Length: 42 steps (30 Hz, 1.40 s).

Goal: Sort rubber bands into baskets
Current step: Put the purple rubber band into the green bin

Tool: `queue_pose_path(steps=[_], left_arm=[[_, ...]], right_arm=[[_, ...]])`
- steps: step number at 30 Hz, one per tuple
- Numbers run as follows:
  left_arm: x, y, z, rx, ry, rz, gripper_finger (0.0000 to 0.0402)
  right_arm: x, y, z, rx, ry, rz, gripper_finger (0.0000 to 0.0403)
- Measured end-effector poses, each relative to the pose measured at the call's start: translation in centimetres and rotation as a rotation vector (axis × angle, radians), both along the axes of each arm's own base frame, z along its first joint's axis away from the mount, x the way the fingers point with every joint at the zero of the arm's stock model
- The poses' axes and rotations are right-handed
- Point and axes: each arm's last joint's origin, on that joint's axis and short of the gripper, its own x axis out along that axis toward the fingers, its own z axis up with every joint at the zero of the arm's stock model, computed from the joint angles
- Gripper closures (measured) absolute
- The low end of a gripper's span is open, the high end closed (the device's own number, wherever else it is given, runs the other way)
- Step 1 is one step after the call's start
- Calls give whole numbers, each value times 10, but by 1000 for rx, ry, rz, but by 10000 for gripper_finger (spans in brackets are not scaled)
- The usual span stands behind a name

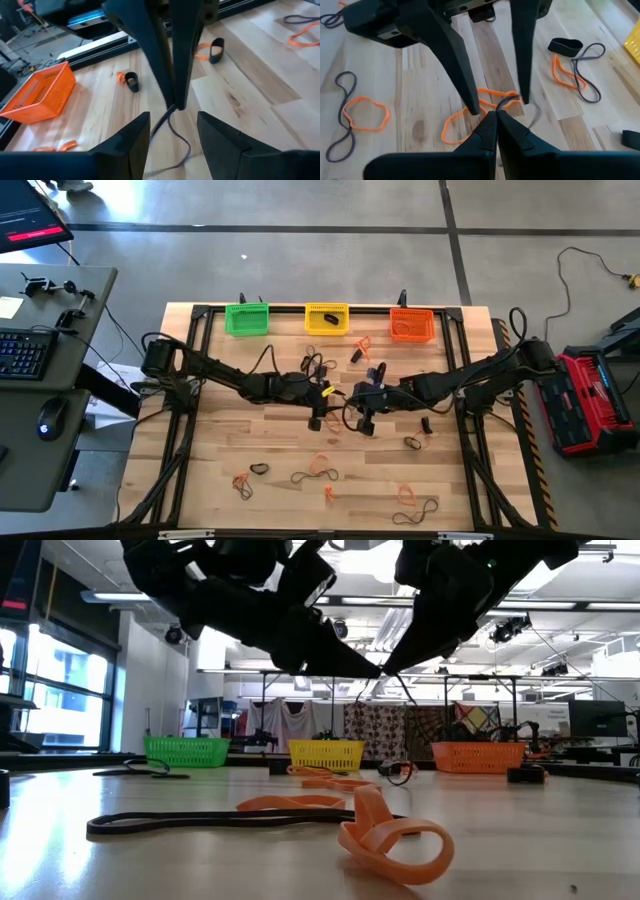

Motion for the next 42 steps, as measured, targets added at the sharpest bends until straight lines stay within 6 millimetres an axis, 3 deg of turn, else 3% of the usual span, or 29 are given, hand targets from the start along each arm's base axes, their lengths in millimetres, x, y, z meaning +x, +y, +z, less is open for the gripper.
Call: queue_pose_path(steps=[9, 19, 23, 28, 33, 42], left_arm=[[0, 0, -1, -9, 14, -5, 302], [-1, 2, -1, -10, 20, 47, 396], [-3, 3, 1, 7, 37, 80, 395], [-11, 7, 8, 64, 94, 172, 400], [-23, 22, 20, 44, 111, 277, 401], [-69, 63, 55, -39, 46, 487, 401]], right_arm=[[1, 1, 1, 7, -18, 5, 403], [1, 2, 1, 7, -15, 10, 401], [0, 6, 1, 0, -14, 28, 378], [-1, 9, 1, -20, -22, -2, 319], [-2, 8, 1, -37, -13, -19, 273], [-3, 7, -1, -55, 2, -37, 266]])
